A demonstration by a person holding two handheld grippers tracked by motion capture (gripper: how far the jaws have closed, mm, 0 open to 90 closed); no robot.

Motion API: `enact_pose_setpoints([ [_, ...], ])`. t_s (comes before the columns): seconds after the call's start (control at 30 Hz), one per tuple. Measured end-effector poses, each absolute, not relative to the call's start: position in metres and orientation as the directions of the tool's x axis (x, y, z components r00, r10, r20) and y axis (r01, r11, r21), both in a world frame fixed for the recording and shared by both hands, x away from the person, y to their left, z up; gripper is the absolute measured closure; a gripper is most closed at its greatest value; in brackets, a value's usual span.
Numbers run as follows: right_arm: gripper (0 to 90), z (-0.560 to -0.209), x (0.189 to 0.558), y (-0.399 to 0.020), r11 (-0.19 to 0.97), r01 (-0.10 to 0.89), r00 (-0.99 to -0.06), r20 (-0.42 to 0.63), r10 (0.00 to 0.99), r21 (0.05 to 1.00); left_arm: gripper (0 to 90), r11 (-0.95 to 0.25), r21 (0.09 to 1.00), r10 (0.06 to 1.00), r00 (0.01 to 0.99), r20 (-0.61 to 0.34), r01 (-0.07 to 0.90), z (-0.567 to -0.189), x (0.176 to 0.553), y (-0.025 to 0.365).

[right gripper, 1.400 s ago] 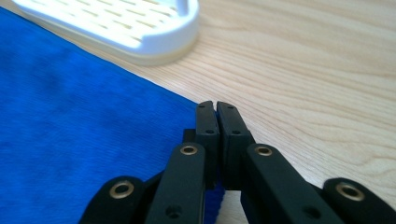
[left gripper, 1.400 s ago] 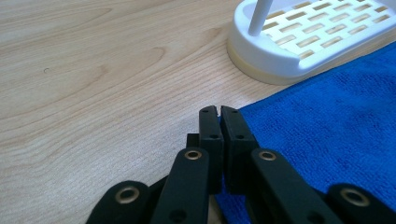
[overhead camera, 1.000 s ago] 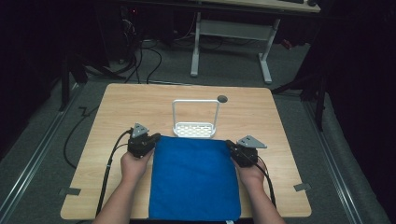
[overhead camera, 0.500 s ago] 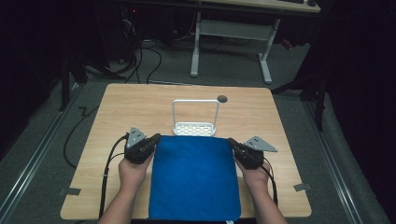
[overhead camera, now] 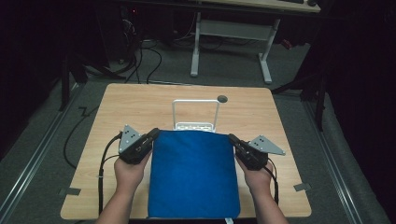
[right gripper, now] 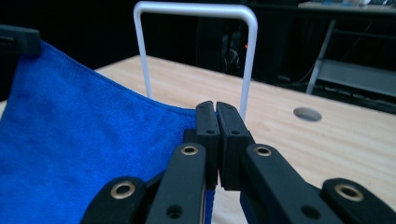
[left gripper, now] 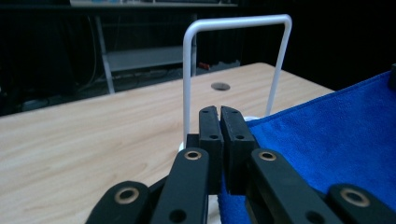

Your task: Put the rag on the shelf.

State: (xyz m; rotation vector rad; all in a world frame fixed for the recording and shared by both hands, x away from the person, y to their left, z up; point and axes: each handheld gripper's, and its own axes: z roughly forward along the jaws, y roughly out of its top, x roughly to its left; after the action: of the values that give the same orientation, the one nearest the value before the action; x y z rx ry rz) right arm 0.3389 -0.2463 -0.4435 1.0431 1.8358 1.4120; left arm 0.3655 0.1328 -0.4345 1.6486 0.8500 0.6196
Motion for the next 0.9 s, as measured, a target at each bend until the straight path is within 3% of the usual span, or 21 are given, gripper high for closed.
enact_pose_setpoints([
  [0.37,89.0,-0.408,0.319,-0.256,0.079,0.115,-0.504,-0.011,0.864,0.990,88.3,-0.070,0.991,0.791,0.612,-0.014,0.114,-0.404,0.348,0.138],
  [0.5,89.0,-0.388,0.311,-0.258,0.049,0.058,-0.516,-0.012,0.856,0.997,88.3,-0.066,0.997,0.784,0.620,0.029,0.037,-0.385,0.341,0.133],
  [0.63,89.0,-0.369,0.306,-0.253,0.071,-0.010,-0.515,-0.066,0.855,0.997,88.4,-0.045,0.999,0.785,0.618,0.031,0.006,-0.374,0.344,0.131],
  [0.9,89.0,-0.340,0.317,-0.251,0.076,-0.048,-0.515,-0.090,0.853,0.996,88.5,-0.056,0.998,0.793,0.607,0.059,-0.024,-0.348,0.363,0.129],
])
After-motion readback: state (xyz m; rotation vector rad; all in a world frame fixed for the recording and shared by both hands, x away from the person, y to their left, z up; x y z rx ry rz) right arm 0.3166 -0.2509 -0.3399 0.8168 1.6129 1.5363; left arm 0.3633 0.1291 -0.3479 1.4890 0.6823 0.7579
